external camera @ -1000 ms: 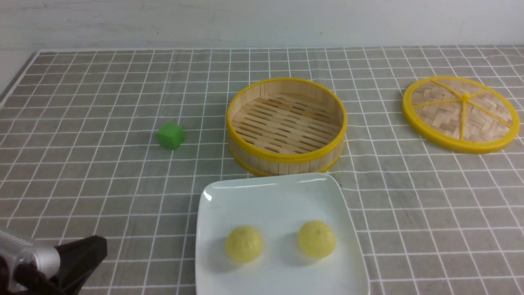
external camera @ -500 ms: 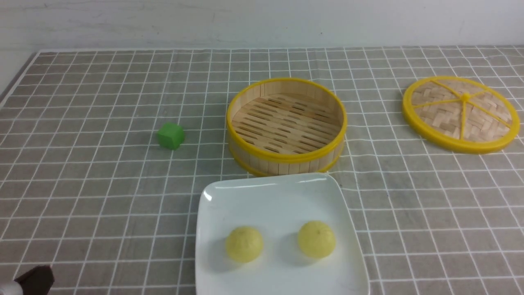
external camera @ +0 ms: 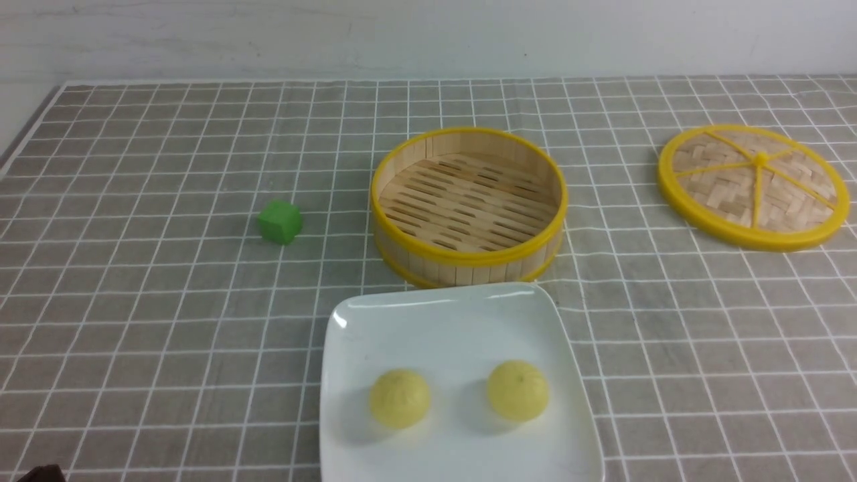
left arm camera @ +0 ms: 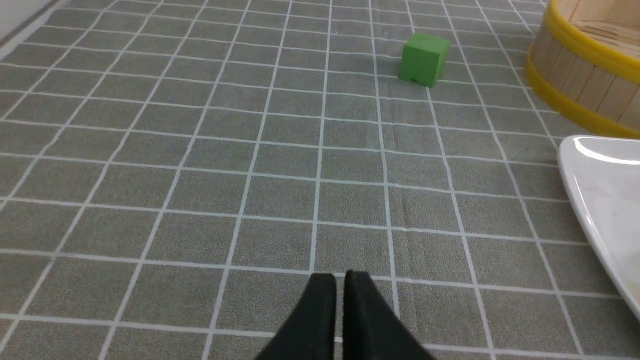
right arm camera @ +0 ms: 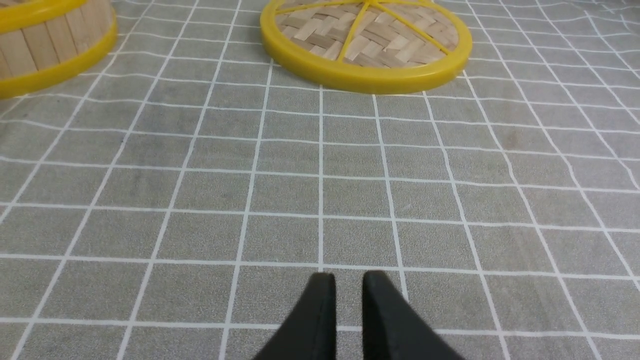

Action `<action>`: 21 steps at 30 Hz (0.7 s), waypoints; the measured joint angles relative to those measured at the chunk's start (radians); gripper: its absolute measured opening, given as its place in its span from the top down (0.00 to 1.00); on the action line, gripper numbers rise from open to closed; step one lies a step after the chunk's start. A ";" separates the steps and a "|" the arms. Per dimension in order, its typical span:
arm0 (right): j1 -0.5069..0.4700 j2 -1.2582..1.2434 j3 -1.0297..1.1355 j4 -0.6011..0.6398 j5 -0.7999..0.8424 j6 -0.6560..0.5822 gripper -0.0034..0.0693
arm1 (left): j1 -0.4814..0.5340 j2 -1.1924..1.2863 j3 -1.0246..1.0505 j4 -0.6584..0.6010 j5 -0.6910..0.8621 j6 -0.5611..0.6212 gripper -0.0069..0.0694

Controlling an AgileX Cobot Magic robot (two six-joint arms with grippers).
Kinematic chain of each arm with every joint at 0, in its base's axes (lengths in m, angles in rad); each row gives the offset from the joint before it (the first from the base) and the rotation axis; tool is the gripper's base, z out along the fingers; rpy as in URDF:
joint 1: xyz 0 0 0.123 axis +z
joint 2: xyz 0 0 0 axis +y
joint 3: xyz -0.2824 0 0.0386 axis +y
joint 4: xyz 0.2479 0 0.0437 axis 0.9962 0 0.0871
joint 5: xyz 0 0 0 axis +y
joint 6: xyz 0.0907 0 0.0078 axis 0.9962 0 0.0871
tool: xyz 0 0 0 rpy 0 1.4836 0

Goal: Put the steamed buns into the plate on the grey tablecloth.

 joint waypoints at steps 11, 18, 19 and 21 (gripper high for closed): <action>0.000 0.000 0.000 0.000 -0.001 0.000 0.81 | 0.071 0.000 0.000 0.007 0.000 0.001 0.84; 0.000 0.000 0.000 0.000 -0.001 0.000 0.79 | 0.050 0.000 0.000 0.008 0.001 0.001 0.82; 0.000 0.000 0.000 0.000 -0.001 0.000 0.79 | 0.047 0.000 0.000 0.009 0.001 0.001 0.82; 0.000 0.000 0.000 0.000 -0.001 0.000 0.79 | 0.042 0.000 0.000 0.009 0.001 0.001 0.82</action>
